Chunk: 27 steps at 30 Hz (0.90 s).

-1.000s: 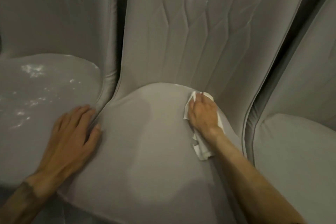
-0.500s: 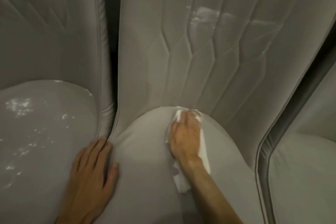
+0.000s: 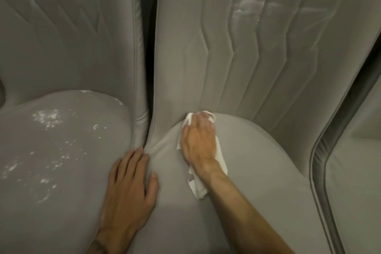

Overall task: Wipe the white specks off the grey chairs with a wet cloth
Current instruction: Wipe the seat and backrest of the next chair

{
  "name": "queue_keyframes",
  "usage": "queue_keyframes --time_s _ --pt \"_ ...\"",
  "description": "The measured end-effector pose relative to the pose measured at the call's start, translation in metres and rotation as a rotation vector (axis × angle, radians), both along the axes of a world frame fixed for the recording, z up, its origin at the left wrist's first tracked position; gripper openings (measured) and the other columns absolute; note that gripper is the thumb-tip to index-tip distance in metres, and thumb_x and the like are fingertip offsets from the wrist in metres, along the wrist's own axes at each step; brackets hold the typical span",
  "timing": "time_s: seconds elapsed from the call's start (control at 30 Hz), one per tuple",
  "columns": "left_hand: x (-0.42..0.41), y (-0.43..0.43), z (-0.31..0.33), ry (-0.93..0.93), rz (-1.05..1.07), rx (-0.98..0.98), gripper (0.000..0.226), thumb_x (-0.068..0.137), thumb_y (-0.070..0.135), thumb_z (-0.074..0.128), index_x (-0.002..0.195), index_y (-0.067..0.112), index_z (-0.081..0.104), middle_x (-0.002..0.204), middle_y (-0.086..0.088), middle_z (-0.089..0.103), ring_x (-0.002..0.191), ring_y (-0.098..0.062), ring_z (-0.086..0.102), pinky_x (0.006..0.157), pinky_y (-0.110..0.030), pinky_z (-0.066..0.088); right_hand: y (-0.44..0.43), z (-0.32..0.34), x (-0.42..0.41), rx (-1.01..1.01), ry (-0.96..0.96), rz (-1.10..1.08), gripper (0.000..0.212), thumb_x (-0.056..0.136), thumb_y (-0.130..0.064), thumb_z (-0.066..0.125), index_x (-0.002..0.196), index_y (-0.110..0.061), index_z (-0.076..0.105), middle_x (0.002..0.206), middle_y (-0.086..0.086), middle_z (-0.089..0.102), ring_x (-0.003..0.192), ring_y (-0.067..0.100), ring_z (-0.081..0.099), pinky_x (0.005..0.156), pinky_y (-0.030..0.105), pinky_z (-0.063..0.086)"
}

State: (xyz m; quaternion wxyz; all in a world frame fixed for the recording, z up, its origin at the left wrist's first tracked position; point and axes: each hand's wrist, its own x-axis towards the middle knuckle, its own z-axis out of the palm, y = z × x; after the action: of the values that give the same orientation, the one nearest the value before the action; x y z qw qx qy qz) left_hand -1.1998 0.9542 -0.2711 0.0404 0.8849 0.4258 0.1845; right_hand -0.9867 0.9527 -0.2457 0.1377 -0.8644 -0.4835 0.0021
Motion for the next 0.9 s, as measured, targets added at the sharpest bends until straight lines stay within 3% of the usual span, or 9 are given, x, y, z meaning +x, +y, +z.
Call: queue_keyframes --time_s 0.1,0.2,0.3,0.37,0.47,0.6,0.7,0.8,0.9 --pt "-0.002 -0.004 0.000 0.001 -0.009 0.020 0.055 0.098 0.039 0.042 0.135 0.005 0.064 0.148 -0.014 0.058 0.142 -0.033 0.050 0.119 -0.053 0.035 -0.014 0.001 0.009 -0.011 -0.012 0.131 0.050 0.110 -0.025 0.026 0.154 -0.004 0.038 0.160 0.017 0.040 0.151 0.032 0.032 0.128 0.039 0.018" --pt "-0.003 -0.005 0.004 0.006 0.005 0.002 0.056 0.098 0.040 0.040 0.135 0.005 0.064 0.148 -0.014 0.058 0.142 -0.032 0.050 0.119 -0.053 0.035 -0.036 0.005 0.046 0.028 -0.047 0.044 0.044 0.108 -0.011 0.038 0.147 0.009 0.044 0.149 0.028 0.049 0.143 0.044 0.043 0.124 0.047 0.031" --pt "-0.002 -0.007 0.005 0.028 0.026 -0.029 0.058 0.099 0.042 0.038 0.137 0.007 0.063 0.149 -0.012 0.057 0.143 -0.030 0.049 0.121 -0.052 0.035 -0.026 0.008 0.039 -0.052 -0.042 -0.082 0.048 0.110 -0.020 0.021 0.151 -0.003 0.040 0.157 0.017 0.043 0.149 0.033 0.034 0.127 0.041 0.018" --pt "-0.003 -0.007 0.006 0.039 0.030 -0.029 0.057 0.099 0.042 0.038 0.137 0.008 0.063 0.149 -0.012 0.057 0.143 -0.030 0.049 0.120 -0.052 0.036 -0.007 0.005 -0.006 -0.089 -0.048 0.028 0.048 0.106 -0.019 0.019 0.145 -0.006 0.044 0.150 0.020 0.047 0.143 0.036 0.036 0.127 0.045 0.015" --pt "-0.003 -0.006 0.009 0.047 0.023 -0.038 0.057 0.099 0.042 0.037 0.137 0.008 0.063 0.149 -0.012 0.057 0.143 -0.030 0.049 0.120 -0.052 0.037 -0.007 -0.011 -0.058 -0.051 -0.034 0.229 0.057 0.106 -0.023 0.019 0.156 0.003 0.030 0.159 0.027 0.035 0.150 0.040 0.029 0.129 0.046 0.012" --pt "-0.003 -0.007 0.011 0.043 0.025 -0.051 0.055 0.099 0.041 0.038 0.137 0.010 0.062 0.150 -0.011 0.056 0.144 -0.028 0.048 0.120 -0.052 0.036 -0.037 -0.007 0.004 -0.069 -0.077 0.295 0.056 0.113 -0.028 0.020 0.162 -0.002 0.021 0.170 0.018 0.022 0.159 0.029 0.020 0.130 0.036 0.004" --pt "-0.003 -0.007 0.015 0.051 0.036 -0.058 0.056 0.099 0.042 0.037 0.138 0.010 0.062 0.150 -0.010 0.056 0.144 -0.027 0.047 0.121 -0.051 0.035 -0.042 0.000 0.031 -0.037 -0.049 0.082 0.053 0.111 -0.022 0.025 0.158 0.002 0.028 0.166 0.024 0.028 0.157 0.034 0.024 0.130 0.039 0.008" --pt "0.000 -0.008 0.016 0.039 0.034 -0.048 0.055 0.099 0.041 0.038 0.136 0.009 0.063 0.148 -0.012 0.058 0.141 -0.029 0.051 0.120 -0.052 0.038 -0.026 -0.006 -0.027 -0.090 -0.062 0.245 0.055 0.107 -0.019 0.023 0.155 0.008 0.026 0.160 0.033 0.029 0.150 0.047 0.025 0.128 0.055 0.012" --pt "-0.001 -0.008 0.016 0.047 0.037 -0.055 0.057 0.099 0.040 0.036 0.136 0.008 0.064 0.148 -0.013 0.059 0.140 -0.030 0.053 0.119 -0.052 0.039 -0.023 -0.008 -0.047 -0.017 0.054 0.363 0.056 0.109 -0.026 0.027 0.157 0.004 0.032 0.162 0.025 0.035 0.152 0.039 0.031 0.129 0.045 0.019"
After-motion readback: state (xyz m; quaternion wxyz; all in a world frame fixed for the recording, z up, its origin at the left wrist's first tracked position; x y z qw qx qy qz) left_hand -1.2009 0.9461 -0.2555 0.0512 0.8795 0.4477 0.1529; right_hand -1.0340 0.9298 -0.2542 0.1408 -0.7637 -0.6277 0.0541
